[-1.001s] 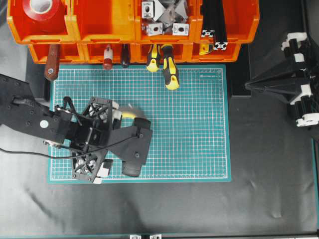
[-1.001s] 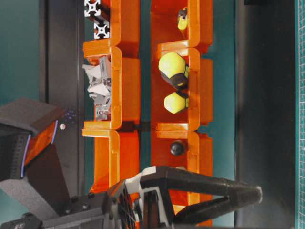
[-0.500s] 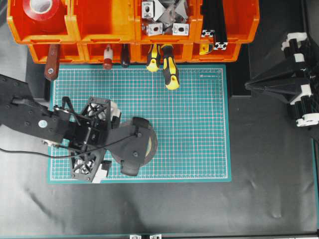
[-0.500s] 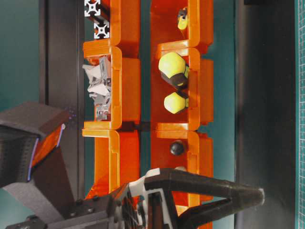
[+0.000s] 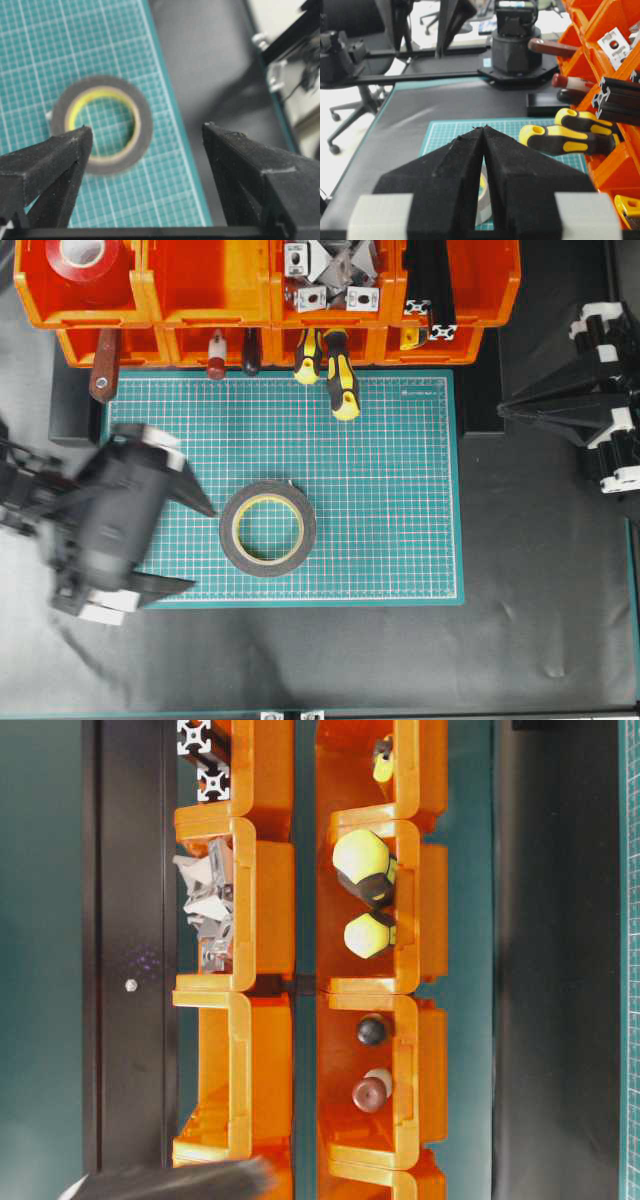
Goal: Pick foam from container rack with left arm.
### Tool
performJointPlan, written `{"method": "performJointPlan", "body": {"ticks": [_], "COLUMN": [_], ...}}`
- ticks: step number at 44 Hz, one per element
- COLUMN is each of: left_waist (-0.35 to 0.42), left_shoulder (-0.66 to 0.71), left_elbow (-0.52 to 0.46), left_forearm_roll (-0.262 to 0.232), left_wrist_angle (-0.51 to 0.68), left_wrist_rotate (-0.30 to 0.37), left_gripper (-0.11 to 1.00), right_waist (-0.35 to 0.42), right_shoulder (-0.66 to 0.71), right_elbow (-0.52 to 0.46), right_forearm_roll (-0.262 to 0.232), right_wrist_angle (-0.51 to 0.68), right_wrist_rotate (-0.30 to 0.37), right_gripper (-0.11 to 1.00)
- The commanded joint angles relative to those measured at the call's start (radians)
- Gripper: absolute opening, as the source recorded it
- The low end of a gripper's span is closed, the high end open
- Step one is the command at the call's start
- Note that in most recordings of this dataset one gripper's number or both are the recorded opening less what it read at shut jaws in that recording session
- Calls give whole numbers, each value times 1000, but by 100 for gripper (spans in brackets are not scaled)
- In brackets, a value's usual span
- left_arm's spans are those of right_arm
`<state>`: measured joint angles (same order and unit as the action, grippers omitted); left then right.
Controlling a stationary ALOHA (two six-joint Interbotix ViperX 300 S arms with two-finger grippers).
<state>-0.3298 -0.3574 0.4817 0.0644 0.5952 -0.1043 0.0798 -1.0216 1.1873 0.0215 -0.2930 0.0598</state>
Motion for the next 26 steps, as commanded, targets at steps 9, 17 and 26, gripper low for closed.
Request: {"method": "performJointPlan", "body": {"ticks": [9, 17, 26], "left_waist": [2, 6, 25], "left_shoulder": [-245, -374, -514], "left_elbow": [149, 213, 282], "left_forearm_roll": [2, 3, 2], "left_wrist_angle": [-181, -209, -218], "left_wrist_rotate": [9, 9, 9], "left_gripper": [84, 83, 81], "right_waist": [0, 0, 0], "right_shoulder": [0, -2, -6], "right_elbow": [-37, -34, -35], "right_forearm_roll": [3, 3, 3], "right_wrist_angle": [-5, -3, -8], "right_wrist_rotate": [2, 2, 0], "right_gripper": [1, 1, 1]}}
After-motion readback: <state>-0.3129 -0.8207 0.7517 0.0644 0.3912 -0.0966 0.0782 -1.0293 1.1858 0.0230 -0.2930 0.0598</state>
